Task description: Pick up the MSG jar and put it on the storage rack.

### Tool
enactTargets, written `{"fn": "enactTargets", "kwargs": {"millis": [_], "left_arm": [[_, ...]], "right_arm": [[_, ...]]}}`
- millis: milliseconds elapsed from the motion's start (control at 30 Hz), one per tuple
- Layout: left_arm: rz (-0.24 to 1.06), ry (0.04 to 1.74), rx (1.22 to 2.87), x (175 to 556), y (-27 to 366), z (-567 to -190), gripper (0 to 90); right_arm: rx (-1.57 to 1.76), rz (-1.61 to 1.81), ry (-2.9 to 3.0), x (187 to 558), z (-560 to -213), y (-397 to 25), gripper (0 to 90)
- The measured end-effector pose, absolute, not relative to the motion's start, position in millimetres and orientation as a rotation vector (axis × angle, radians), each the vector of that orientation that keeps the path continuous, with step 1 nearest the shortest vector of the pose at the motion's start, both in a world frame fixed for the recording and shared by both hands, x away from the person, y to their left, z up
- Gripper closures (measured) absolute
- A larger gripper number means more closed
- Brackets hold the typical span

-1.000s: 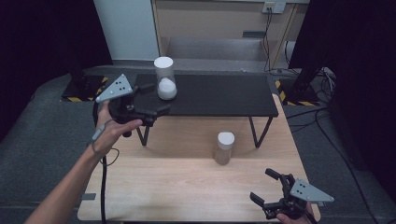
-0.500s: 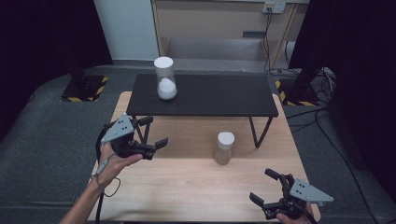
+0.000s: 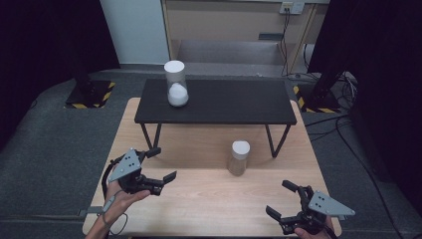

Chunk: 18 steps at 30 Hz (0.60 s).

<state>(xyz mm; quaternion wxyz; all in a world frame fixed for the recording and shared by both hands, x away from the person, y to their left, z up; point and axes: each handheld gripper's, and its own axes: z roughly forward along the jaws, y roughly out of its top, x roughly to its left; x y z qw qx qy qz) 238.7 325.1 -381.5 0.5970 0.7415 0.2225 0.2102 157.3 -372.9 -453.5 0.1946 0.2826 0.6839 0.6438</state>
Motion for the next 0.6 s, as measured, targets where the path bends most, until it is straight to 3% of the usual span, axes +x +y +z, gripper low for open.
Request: {"fn": "enactTargets", "kwargs": {"millis": [600], "left_arm": [[0.453,0.527,1.773,208,329,-398,3.9]], "right_arm": [[0.779,1.806,1.925,158,-453,-373,0.8]]}}
